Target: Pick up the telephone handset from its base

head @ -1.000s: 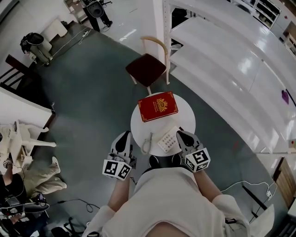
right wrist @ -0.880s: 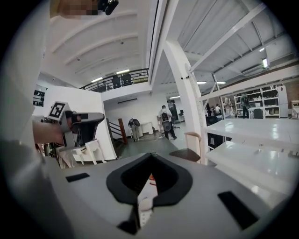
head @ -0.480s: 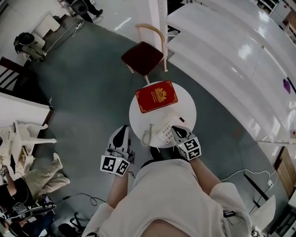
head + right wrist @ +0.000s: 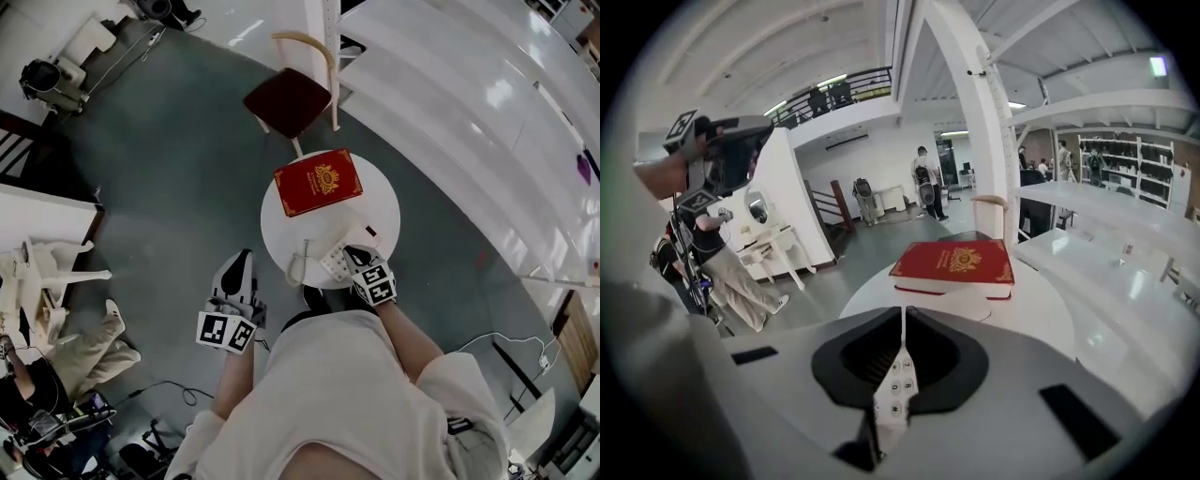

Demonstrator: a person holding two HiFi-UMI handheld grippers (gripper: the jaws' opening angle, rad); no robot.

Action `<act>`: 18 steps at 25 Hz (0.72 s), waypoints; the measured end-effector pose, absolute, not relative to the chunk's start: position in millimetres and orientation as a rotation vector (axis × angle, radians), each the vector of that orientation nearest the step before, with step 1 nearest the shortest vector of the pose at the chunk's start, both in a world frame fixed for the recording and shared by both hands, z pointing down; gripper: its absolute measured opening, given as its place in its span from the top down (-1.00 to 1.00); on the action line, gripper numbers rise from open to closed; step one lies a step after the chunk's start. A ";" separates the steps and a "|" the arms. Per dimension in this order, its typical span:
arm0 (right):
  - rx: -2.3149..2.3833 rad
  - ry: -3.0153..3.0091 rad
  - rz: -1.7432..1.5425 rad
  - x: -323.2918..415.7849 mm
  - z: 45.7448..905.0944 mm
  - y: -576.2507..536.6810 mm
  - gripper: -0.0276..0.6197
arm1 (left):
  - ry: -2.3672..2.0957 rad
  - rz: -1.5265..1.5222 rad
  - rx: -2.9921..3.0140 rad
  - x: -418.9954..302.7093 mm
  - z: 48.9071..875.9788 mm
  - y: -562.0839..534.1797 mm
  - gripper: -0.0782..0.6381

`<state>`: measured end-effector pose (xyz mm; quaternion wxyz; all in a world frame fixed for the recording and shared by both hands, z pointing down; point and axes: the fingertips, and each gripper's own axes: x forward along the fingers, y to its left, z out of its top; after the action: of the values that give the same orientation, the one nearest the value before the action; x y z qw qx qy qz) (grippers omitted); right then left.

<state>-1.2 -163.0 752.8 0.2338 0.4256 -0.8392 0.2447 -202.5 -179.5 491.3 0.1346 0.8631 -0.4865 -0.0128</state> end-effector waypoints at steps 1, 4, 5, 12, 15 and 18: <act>1.157 -2.296 0.677 -3.3 758.1 -162.8 0.82 | -1.408 -0.034 2.494 -203.6 493.4 -179.4 0.72; 1.158 -2.268 0.729 -5.7 771.9 -164.8 0.65 | -1.401 -0.024 2.477 -205.0 498.2 -180.2 0.72; 1.162 -2.261 0.748 -6.2 776.0 -165.8 0.59 | -1.398 -0.020 2.476 -205.1 499.4 -180.5 0.72; 1.272 -2.257 1.221 -7.4 794.2 -175.7 0.17 | -1.388 -0.011 2.473 -202.3 500.0 -181.6 0.72; 1.328 -2.230 1.372 -7.0 800.4 -181.7 0.17 | -1.393 -0.006 2.462 -204.7 502.5 -180.1 0.72; 1.433 -2.168 1.586 -2.5 807.0 -188.7 0.16 | -1.397 -0.010 2.441 -210.0 504.7 -178.8 0.72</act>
<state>-2.5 -188.7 807.0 0.0486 0.4701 -0.7111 0.5205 -210.0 -178.8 504.7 0.1638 0.8561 -0.4901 -0.0035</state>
